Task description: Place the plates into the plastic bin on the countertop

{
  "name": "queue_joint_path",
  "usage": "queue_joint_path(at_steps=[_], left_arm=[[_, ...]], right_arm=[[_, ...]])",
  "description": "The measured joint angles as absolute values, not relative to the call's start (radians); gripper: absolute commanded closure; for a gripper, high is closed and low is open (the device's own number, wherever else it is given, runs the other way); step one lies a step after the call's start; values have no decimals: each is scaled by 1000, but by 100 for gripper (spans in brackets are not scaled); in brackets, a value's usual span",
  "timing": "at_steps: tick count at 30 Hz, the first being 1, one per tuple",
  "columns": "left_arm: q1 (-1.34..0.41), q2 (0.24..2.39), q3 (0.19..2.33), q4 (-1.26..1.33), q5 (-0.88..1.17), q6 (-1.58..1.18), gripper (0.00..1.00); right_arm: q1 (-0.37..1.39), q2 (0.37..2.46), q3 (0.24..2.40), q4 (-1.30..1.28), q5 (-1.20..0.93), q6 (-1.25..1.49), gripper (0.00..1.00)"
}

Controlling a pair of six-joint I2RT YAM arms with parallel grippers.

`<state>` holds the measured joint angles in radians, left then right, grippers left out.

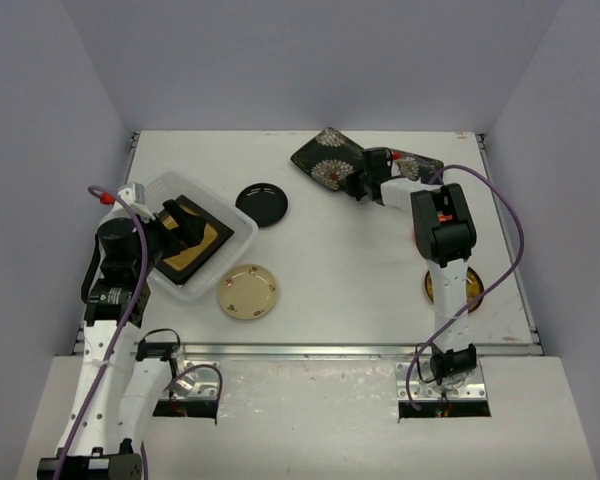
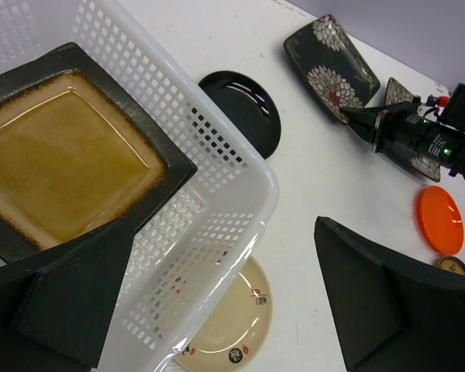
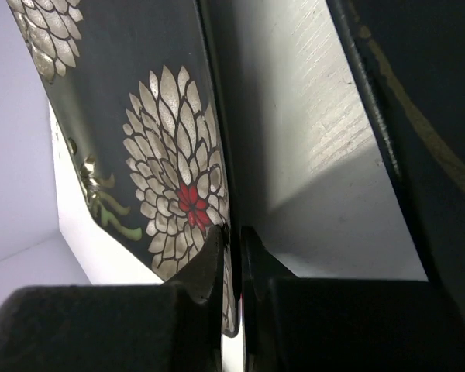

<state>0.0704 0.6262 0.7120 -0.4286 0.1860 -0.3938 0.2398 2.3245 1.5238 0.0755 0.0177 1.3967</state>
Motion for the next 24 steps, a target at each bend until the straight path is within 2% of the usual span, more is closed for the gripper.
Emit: queue_joint_path(at_steps=[11, 17, 24], left_arm=[[58, 628, 712, -427, 208, -393, 0], [53, 673, 712, -410, 266, -394, 0], [52, 857, 764, -378, 454, -412, 0]], right_arm=[[235, 2277, 1407, 248, -123, 1321, 100], [228, 2120, 1367, 175, -272, 1172, 100], [157, 1896, 1225, 240, -499, 1179, 100]])
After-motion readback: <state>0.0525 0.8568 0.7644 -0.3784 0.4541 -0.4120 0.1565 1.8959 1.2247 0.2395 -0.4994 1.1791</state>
